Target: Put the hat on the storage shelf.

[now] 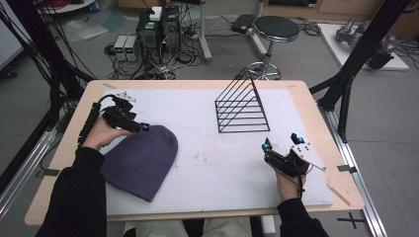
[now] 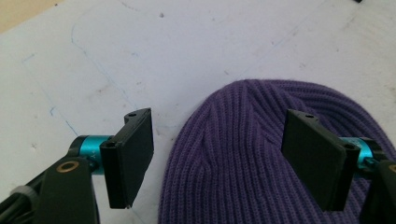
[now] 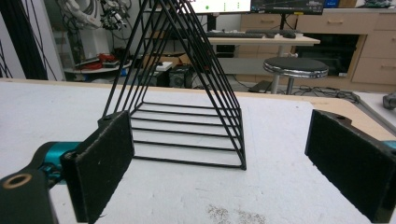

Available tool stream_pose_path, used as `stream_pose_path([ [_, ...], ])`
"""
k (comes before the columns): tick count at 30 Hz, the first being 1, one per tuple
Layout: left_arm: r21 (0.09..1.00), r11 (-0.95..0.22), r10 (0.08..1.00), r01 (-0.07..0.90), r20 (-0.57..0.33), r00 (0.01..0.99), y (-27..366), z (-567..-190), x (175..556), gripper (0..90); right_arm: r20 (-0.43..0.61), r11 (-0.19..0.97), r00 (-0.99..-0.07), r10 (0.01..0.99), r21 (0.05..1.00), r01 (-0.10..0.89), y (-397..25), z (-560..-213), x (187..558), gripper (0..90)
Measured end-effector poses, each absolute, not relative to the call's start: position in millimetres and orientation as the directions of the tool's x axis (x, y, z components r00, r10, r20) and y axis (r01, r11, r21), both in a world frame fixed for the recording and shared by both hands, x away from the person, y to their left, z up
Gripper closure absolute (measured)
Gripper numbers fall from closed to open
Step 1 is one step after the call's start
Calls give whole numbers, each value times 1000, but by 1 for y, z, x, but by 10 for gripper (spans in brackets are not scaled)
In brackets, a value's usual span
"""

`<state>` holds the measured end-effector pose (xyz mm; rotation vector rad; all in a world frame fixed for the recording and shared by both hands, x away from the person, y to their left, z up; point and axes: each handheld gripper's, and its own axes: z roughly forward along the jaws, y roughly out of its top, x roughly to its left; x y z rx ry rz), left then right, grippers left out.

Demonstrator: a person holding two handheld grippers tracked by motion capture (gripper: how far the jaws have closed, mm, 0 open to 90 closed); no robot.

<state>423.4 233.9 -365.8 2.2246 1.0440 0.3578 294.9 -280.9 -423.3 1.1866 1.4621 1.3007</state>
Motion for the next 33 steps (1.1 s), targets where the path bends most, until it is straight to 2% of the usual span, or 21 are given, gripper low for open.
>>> stream_pose_path([
  [14,570,-569,734,592,27,679,225,-381,438,268,10,17,-215,976,992,127,-280,-424,295,73],
  [33,469,-612,710,637,-29,704,222,-410,456,255,7,22,-225,974,992,126,-280,-424,296,73],
])
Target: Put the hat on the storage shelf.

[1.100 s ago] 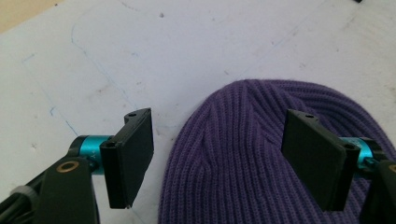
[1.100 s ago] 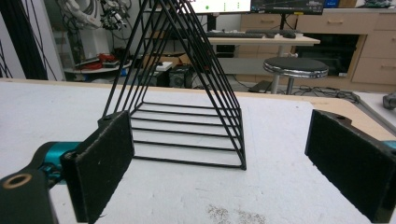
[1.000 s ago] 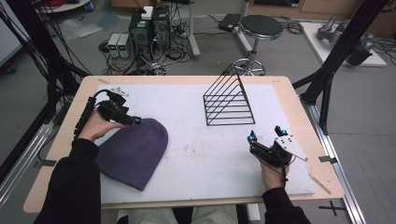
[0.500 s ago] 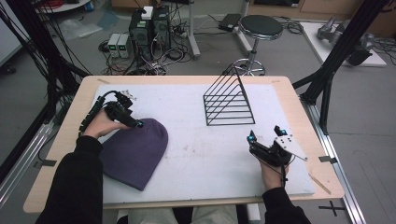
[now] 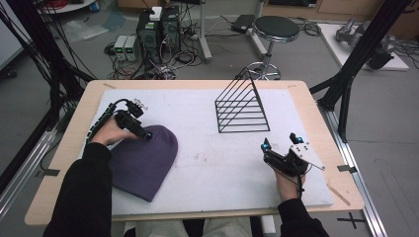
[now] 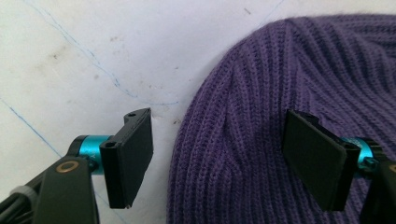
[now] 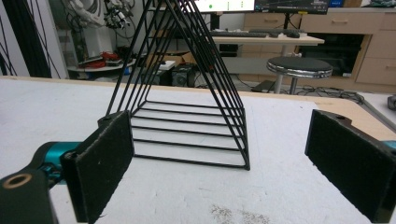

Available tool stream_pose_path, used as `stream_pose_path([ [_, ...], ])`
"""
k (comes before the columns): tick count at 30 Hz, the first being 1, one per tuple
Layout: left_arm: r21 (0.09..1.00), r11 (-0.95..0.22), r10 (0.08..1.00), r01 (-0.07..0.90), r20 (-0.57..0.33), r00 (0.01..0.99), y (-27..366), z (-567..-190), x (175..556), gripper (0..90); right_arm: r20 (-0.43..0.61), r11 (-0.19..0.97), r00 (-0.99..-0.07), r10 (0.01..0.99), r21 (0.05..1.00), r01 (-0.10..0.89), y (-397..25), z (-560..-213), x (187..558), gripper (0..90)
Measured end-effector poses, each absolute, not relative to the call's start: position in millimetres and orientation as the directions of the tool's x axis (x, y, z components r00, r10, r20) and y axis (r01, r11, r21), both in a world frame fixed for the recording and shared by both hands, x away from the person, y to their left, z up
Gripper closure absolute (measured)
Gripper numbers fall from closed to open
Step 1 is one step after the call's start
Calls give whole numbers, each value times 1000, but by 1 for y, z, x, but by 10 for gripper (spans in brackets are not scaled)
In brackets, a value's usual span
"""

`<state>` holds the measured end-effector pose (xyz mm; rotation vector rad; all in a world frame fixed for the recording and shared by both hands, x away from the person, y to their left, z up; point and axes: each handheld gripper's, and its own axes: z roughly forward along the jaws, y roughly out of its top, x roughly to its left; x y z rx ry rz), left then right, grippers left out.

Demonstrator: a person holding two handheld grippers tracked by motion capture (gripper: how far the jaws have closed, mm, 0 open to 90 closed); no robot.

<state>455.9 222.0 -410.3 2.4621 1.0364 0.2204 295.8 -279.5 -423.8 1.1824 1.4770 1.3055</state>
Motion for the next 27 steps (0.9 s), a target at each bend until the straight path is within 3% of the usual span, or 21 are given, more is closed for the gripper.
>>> stream_pose_path([
  [10,441,-603,712,665,-79,698,220,-420,460,252,3,27,-221,975,991,132,-280,-424,296,73],
  [20,444,-609,710,657,-64,701,219,-419,459,284,-3,32,-224,975,991,127,-280,-424,297,73],
  [23,450,-619,695,643,-66,716,219,-417,458,391,1,28,-221,975,991,131,-280,-424,297,73],
  [25,459,-630,671,627,-86,737,216,-416,455,525,2,27,-220,975,991,130,-280,-424,297,73],
  [26,457,-633,664,625,-96,742,215,-415,454,672,5,24,-220,975,991,129,-280,-424,297,73],
  [27,461,-637,661,618,-86,746,212,-415,453,702,3,26,-220,975,991,128,-280,-424,297,73],
])
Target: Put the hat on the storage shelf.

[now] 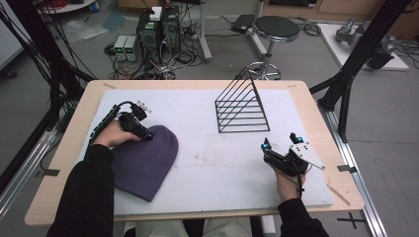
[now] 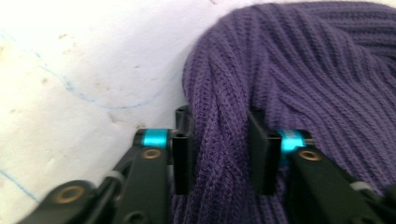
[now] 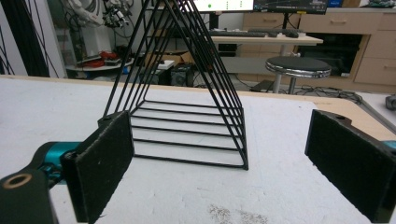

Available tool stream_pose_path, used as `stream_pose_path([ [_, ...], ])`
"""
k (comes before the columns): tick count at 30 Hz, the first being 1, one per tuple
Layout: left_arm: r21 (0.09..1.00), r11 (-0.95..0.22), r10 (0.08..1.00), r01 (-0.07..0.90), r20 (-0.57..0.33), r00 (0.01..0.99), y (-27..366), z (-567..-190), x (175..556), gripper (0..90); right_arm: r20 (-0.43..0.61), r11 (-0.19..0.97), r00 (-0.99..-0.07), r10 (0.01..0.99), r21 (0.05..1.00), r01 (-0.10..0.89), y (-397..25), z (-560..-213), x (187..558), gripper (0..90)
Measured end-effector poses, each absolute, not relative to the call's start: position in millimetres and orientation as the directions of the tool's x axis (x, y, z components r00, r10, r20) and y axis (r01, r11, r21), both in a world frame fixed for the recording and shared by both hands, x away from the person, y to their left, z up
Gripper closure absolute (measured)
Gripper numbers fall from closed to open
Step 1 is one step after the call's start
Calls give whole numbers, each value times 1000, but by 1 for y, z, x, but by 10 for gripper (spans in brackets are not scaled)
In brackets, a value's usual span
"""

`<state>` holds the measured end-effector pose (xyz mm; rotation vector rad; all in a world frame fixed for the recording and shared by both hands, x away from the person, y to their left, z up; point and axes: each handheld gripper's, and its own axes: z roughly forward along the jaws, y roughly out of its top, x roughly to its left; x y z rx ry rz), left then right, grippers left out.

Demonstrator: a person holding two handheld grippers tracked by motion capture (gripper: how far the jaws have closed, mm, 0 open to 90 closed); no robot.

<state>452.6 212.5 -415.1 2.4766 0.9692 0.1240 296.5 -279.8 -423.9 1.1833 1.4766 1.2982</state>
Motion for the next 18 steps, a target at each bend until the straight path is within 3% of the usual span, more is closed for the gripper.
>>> stream_pose_path([
  [5,449,-695,613,561,-38,789,212,-412,451,760,4,24,-221,975,992,125,-280,-424,297,73],
  [18,443,-715,618,542,37,785,202,-408,442,779,10,19,-224,975,991,130,-281,-424,296,73],
])
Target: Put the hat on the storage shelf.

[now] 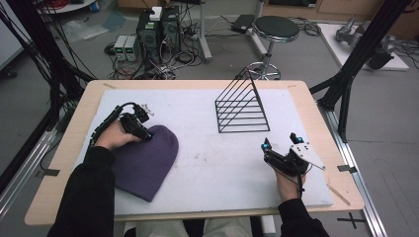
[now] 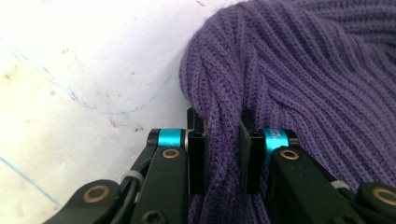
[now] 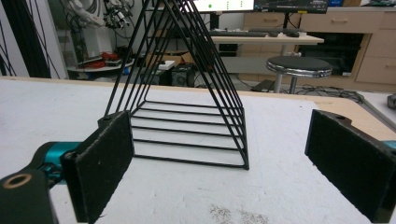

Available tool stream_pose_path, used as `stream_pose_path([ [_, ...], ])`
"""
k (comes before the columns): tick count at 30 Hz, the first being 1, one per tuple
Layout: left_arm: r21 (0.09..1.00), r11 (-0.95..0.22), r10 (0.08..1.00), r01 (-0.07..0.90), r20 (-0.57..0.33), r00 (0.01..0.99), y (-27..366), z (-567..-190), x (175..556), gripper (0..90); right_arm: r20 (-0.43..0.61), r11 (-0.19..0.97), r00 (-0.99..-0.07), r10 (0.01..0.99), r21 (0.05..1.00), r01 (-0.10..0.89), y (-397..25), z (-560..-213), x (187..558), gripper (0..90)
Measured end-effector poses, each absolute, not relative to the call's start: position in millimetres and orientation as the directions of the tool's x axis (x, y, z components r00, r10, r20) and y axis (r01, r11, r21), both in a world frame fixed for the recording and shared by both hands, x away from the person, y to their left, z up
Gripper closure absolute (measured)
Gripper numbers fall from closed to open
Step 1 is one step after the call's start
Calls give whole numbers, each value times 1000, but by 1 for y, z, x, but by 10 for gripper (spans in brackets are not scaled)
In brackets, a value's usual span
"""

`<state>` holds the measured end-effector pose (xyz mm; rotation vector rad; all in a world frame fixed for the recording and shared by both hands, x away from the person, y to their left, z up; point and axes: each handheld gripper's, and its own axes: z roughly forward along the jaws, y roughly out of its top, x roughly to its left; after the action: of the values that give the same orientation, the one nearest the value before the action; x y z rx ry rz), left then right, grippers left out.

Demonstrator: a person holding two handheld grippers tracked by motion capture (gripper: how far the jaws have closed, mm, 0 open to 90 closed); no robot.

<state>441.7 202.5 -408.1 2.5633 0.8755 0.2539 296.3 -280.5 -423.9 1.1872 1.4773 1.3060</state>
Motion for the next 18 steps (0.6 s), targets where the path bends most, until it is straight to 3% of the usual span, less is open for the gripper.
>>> stream_pose_path([
  [10,495,-710,622,501,108,775,204,-387,426,778,11,18,-234,972,992,122,-280,-424,296,73],
  [18,598,-655,660,462,154,736,216,-370,408,777,15,16,-236,972,992,126,-280,-424,295,73],
])
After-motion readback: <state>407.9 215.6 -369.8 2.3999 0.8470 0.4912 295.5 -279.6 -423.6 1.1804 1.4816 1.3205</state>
